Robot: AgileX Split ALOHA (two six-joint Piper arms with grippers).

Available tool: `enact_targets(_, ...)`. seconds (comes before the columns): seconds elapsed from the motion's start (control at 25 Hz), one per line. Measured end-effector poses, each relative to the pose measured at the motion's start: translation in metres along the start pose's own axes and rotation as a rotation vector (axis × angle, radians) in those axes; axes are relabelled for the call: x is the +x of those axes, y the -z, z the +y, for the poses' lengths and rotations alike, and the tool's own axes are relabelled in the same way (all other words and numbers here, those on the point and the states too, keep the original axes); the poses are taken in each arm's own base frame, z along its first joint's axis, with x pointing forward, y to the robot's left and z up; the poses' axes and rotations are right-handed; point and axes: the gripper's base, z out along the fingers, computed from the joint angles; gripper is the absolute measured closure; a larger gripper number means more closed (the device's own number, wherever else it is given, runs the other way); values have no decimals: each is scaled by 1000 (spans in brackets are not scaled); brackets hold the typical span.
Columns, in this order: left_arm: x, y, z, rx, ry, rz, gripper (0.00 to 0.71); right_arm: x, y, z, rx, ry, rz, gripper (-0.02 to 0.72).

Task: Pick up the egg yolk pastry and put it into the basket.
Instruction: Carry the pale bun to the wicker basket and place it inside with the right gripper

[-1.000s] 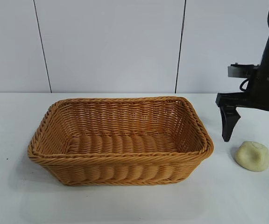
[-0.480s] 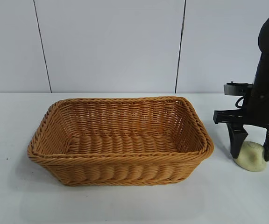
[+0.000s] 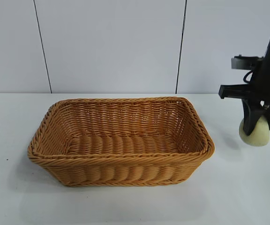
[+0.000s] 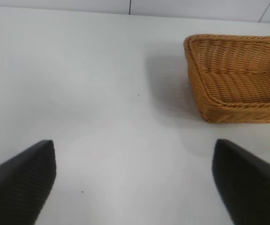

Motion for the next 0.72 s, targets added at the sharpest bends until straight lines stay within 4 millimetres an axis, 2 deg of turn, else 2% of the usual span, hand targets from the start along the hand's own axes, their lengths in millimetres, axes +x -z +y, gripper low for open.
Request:
enact_targets(0.16, 0, 0, 0, 0, 0, 0, 44, -1, 18, 1, -12, -3, -23, 525)
enact_targets(0.4, 0, 0, 0, 0, 0, 0, 44, -18, 47, 13, -58, 5, -93, 526)
enact_targets(0.56, 0, 0, 0, 0, 0, 0, 44, -19, 53, 31, -77, 51, -112, 526)
enact_targets(0.72, 0, 0, 0, 0, 0, 0, 44, -11, 53, 60, -102, 126, -104, 526)
